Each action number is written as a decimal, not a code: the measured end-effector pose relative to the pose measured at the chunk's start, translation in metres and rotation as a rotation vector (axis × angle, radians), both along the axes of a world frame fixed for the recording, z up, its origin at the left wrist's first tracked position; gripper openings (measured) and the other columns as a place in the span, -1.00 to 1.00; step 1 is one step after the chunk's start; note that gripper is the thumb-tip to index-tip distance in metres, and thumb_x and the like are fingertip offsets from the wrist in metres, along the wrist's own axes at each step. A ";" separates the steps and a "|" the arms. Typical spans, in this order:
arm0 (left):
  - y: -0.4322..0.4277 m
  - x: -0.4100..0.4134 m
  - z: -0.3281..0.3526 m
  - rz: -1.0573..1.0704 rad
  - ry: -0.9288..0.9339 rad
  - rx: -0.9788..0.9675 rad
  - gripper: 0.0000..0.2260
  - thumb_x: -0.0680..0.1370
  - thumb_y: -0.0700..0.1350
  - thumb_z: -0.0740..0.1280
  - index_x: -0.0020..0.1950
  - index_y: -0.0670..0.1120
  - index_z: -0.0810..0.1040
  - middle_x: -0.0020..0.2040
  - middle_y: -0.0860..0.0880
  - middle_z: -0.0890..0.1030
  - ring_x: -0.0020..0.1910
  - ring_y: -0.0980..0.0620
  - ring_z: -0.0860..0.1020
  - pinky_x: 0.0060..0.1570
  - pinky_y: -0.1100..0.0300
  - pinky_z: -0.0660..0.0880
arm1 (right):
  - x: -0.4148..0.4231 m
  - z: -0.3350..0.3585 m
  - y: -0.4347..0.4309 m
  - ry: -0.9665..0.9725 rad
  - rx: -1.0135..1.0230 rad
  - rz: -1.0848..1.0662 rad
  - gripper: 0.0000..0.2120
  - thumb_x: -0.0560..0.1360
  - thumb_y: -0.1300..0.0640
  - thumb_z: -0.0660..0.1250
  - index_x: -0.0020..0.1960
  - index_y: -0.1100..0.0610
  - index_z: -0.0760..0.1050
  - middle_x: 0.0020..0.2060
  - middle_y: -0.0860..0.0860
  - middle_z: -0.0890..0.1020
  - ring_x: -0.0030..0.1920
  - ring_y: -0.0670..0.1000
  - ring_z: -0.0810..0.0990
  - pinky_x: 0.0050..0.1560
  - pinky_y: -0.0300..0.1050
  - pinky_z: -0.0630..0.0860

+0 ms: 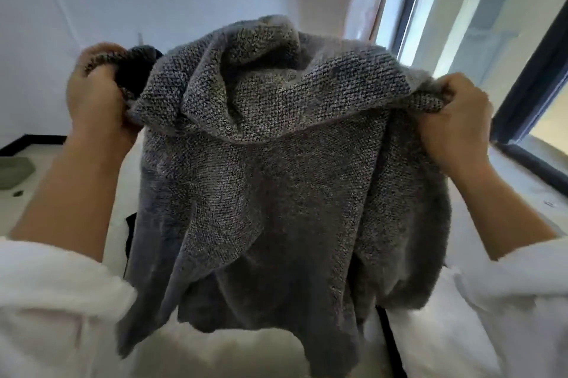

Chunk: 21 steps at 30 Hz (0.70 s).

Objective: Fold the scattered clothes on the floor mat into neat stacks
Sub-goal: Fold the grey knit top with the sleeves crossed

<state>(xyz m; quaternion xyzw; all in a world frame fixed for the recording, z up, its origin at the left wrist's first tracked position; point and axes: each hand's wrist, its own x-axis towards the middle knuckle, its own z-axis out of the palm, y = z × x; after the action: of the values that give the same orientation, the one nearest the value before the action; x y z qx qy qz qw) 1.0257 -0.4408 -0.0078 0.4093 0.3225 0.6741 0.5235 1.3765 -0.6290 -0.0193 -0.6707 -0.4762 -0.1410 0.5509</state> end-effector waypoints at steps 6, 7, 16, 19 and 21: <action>0.049 0.012 -0.035 -0.030 0.106 -0.225 -0.71 0.62 -0.28 0.07 0.24 -0.21 0.50 0.24 -0.19 0.54 0.22 -0.15 0.54 0.15 0.00 0.53 | 0.035 -0.043 0.064 -0.352 -0.614 -0.135 -0.86 0.48 0.24 0.28 0.03 0.21 0.44 -0.15 0.27 0.57 -0.12 0.27 0.55 -0.23 -0.05 0.33; 0.057 0.015 -0.040 -0.058 0.125 -0.258 -0.67 0.63 -0.25 0.07 0.35 -0.20 0.46 0.28 -0.16 0.53 0.20 -0.11 0.55 0.12 0.06 0.55 | 0.039 -0.050 0.076 -0.394 -0.683 -0.146 -0.83 0.47 0.26 0.27 0.06 0.23 0.44 -0.09 0.30 0.58 -0.07 0.30 0.56 -0.20 0.00 0.37; 0.113 0.036 -0.003 -0.104 -0.026 -0.156 -0.72 0.54 -0.29 0.08 0.18 -0.23 0.47 -0.04 -0.19 0.62 -0.05 -0.10 0.62 -0.22 0.13 0.61 | 0.058 -0.011 0.171 -0.554 -0.519 -0.218 -0.89 0.52 0.24 0.23 0.03 0.22 0.43 -0.07 0.27 0.56 -0.08 0.33 0.56 -0.23 0.03 0.33; 0.116 0.032 0.015 -0.080 -0.131 -0.068 -0.65 0.55 -0.27 0.09 0.31 -0.29 0.43 0.21 -0.27 0.57 0.11 -0.18 0.60 -0.07 0.00 0.62 | 0.058 0.016 0.178 -0.651 -0.388 -0.246 -0.86 0.54 0.19 0.27 0.07 0.22 0.42 -0.05 0.27 0.55 -0.11 0.34 0.57 -0.24 0.03 0.34; 0.109 0.027 0.019 -0.099 -0.195 -0.020 -0.64 0.58 -0.26 0.07 0.36 -0.30 0.39 0.29 -0.30 0.49 0.16 -0.22 0.57 -0.02 -0.05 0.60 | 0.057 0.023 0.173 -0.668 -0.316 -0.221 -0.80 0.53 0.14 0.29 0.10 0.23 0.44 -0.01 0.27 0.55 -0.10 0.35 0.57 -0.20 0.06 0.38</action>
<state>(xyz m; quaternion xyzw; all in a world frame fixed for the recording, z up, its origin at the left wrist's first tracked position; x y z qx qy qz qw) 1.0526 -0.3317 0.0110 0.3520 0.2562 0.6810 0.5888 1.4337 -0.4557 0.0032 -0.7115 -0.5703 -0.3353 0.2368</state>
